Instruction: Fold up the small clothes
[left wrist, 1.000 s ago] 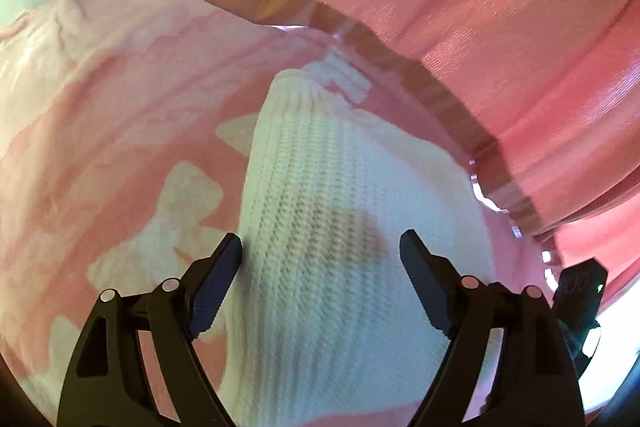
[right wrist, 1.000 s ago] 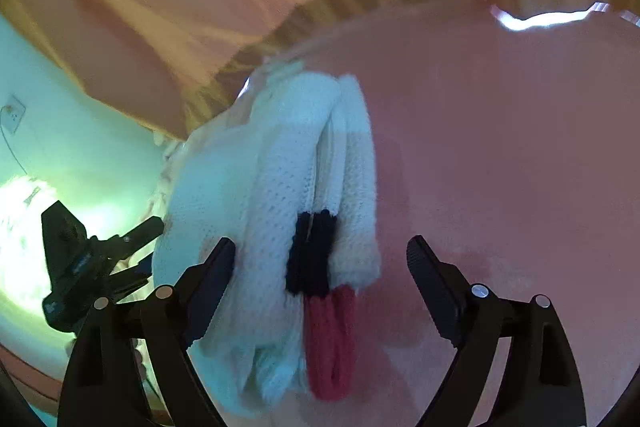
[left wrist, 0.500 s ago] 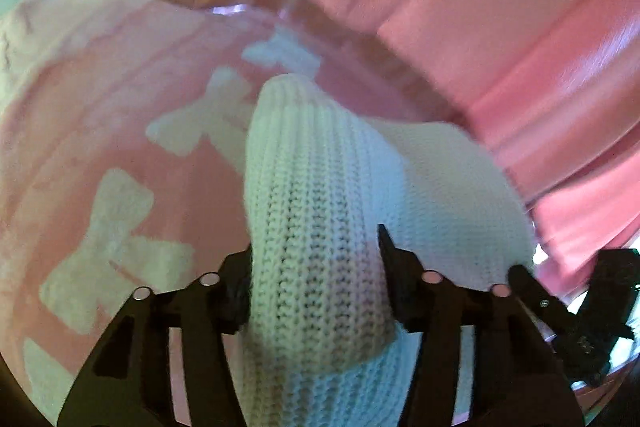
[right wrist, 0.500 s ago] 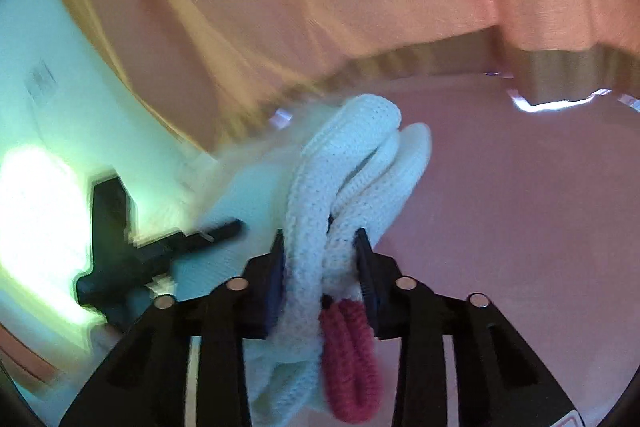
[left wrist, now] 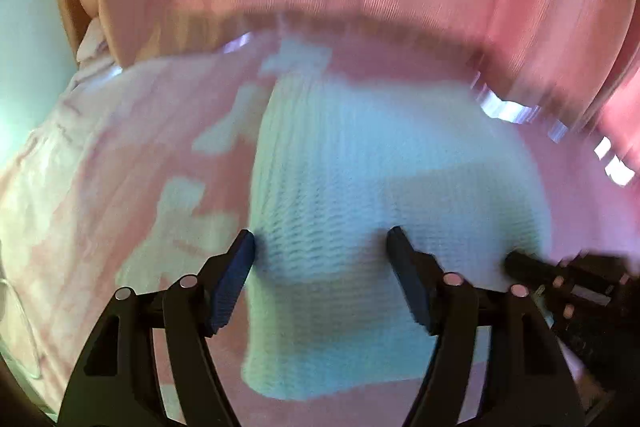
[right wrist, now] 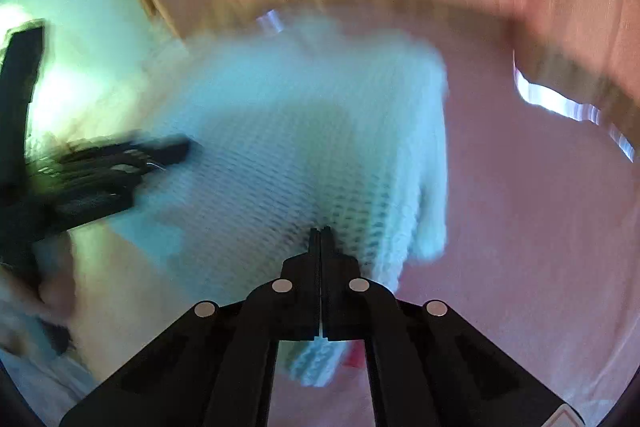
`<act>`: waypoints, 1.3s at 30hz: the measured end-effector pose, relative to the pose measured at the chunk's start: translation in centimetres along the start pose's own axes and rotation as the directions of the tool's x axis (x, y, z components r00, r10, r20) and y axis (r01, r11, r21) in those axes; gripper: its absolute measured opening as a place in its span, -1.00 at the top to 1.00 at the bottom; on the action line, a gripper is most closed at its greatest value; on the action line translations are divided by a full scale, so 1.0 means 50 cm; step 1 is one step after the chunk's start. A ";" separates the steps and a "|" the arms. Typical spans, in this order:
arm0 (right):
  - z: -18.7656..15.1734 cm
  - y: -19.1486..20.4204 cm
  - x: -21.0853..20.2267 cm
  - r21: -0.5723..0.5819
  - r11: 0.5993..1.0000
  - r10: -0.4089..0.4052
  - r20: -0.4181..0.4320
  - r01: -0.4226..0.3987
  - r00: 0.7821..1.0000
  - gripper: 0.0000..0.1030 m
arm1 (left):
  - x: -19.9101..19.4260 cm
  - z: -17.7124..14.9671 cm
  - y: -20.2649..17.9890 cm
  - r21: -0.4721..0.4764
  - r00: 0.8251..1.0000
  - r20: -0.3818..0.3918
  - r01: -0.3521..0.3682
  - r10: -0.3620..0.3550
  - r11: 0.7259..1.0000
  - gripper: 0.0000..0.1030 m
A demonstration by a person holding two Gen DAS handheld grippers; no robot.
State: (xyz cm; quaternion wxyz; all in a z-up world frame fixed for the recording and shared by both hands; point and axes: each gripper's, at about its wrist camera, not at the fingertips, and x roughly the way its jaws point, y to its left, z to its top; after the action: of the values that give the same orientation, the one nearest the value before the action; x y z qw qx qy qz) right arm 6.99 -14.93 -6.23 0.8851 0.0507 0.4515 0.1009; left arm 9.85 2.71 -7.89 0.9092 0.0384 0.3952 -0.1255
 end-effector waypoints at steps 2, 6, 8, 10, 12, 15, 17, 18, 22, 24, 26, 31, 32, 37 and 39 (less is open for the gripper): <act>0.012 -0.016 -0.021 0.077 0.996 0.043 0.009 -0.044 0.999 1.00 | 0.000 -0.005 0.005 -0.007 1.000 0.025 0.003 -0.003 1.000 -0.38; 0.021 0.048 -0.078 -0.054 0.999 0.006 0.062 -0.003 0.998 1.00 | -0.037 -0.004 0.017 -0.023 0.999 0.029 0.015 -0.014 1.000 -0.36; -0.001 0.042 -0.020 -0.056 0.998 -0.043 -0.038 0.041 0.998 1.00 | -0.011 -0.009 0.020 -0.020 1.000 -0.025 0.015 -0.015 1.000 -0.37; -0.014 0.035 -0.004 -0.050 0.998 -0.040 -0.035 0.038 0.999 1.00 | -0.005 -0.014 0.021 -0.047 0.999 -0.038 0.027 -0.028 0.999 -0.36; 0.004 0.056 -0.040 -0.045 0.998 -0.038 -0.014 0.038 0.999 1.00 | -0.042 -0.011 0.016 -0.047 0.999 -0.009 0.036 -0.037 0.998 -0.30; -0.017 0.075 -0.102 -0.067 0.998 -0.009 0.052 0.012 0.999 1.00 | -0.095 -0.014 0.024 -0.064 0.997 0.046 0.059 -0.056 0.996 -0.29; -0.047 0.069 -0.104 -0.059 0.998 -0.012 0.028 0.014 1.000 0.91 | -0.116 -0.030 0.036 -0.084 0.998 0.044 0.057 -0.053 0.995 -0.30; -0.060 0.060 -0.102 -0.050 0.998 -0.024 0.017 0.024 1.000 0.87 | -0.117 -0.036 0.037 -0.078 0.998 0.037 0.046 -0.043 0.996 -0.30; -0.086 0.025 -0.091 0.046 0.998 0.032 -0.037 -0.031 0.999 0.71 | -0.094 -0.090 0.070 -0.126 0.999 -0.031 0.027 -0.031 0.992 -0.30; -0.091 0.016 -0.089 0.083 0.993 0.092 -0.030 -0.089 0.995 0.38 | -0.086 -0.105 0.082 -0.164 0.997 -0.047 0.055 -0.064 0.985 -0.30; -0.091 0.011 -0.072 0.111 0.985 0.135 -0.033 -0.130 0.990 0.41 | -0.070 -0.113 0.084 -0.176 0.995 -0.073 0.062 -0.075 0.983 -0.30; -0.065 0.026 -0.081 0.085 0.993 0.077 0.028 -0.079 0.997 1.00 | -0.046 -0.113 0.078 -0.171 0.990 -0.110 0.065 -0.085 0.983 0.01; -0.055 0.037 -0.117 0.051 0.997 0.059 0.089 -0.064 0.994 1.00 | -0.057 -0.111 0.074 -0.163 0.992 -0.096 0.064 -0.080 0.985 0.01; -0.068 0.005 -0.091 -0.005 0.995 -0.104 0.025 0.105 0.994 1.00 | -0.055 -0.117 0.064 -0.117 0.994 -0.103 0.015 -0.027 0.993 -0.04; -0.083 -0.036 -0.058 0.096 0.988 -0.113 -0.052 0.118 0.992 1.00 | -0.063 -0.121 0.064 -0.129 0.994 -0.102 0.027 -0.040 0.991 -0.01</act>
State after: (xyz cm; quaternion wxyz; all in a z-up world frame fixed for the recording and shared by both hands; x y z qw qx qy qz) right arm 2.22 -17.32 -6.71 0.8751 0.0657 0.4787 0.0282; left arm 4.31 7.47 -9.81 0.8857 -0.0200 0.4499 -0.1131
